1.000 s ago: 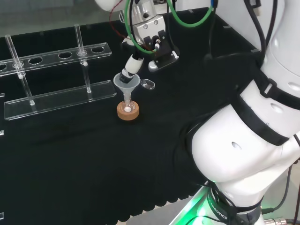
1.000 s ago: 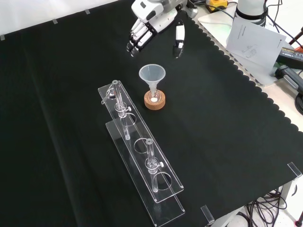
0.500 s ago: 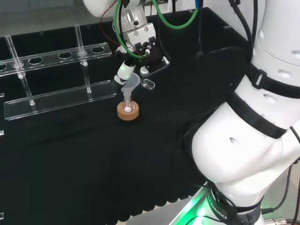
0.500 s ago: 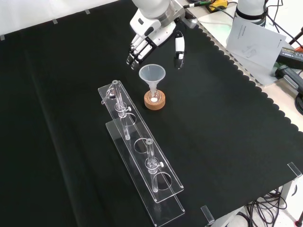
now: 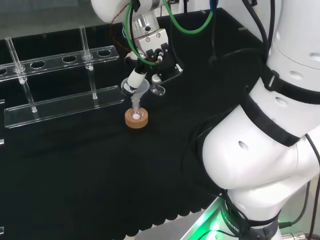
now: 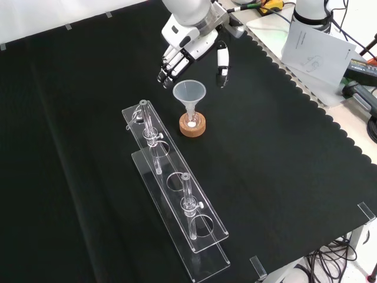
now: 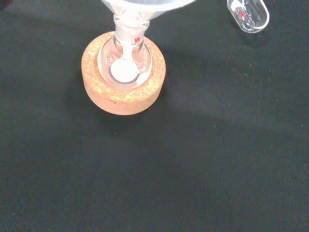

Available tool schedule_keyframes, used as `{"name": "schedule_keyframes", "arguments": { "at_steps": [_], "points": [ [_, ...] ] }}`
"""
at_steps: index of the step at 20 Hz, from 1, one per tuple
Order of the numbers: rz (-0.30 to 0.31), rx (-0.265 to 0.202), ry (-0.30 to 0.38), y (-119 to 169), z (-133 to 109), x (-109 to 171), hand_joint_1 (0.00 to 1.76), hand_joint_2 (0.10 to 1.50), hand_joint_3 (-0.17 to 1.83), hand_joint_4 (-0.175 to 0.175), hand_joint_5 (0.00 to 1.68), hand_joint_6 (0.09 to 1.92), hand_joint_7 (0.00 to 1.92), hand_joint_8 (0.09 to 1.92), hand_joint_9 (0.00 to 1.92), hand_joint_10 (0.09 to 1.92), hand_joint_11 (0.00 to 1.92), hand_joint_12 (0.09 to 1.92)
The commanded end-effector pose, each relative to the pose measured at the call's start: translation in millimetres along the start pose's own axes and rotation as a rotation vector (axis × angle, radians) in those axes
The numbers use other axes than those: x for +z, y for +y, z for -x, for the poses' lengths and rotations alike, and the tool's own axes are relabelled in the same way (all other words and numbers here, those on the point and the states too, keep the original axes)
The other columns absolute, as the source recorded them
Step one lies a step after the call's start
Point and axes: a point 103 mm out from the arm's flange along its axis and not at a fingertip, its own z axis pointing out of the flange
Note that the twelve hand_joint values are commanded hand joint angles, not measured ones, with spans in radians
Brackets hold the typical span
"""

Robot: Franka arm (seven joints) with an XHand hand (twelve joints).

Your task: Remove the funnel from the round-bottom flask.

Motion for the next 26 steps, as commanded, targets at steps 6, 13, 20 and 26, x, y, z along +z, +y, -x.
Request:
{"name": "schedule_keyframes", "arguments": {
  "at_steps": [6,13,20,26],
  "points": [
    [0.016,-0.045,0.005,16,-1,26,0.52,0.70,0.12,-0.011,0.00,0.09,0.00,0.09,0.00,0.84,0.24,1.49],
    [0.016,-0.046,-0.004,24,-4,30,0.52,0.71,0.12,-0.011,0.00,0.09,0.03,0.09,0.03,0.86,0.25,1.50],
    [0.007,-0.023,-0.023,30,-7,34,0.57,0.73,0.13,-0.012,0.01,0.09,0.06,0.09,0.10,0.86,0.27,1.48],
    [0.002,-0.023,-0.058,33,-9,36,0.62,0.77,0.15,-0.020,0.10,0.09,0.01,0.47,0.25,0.77,0.30,1.47]
  ]
}}
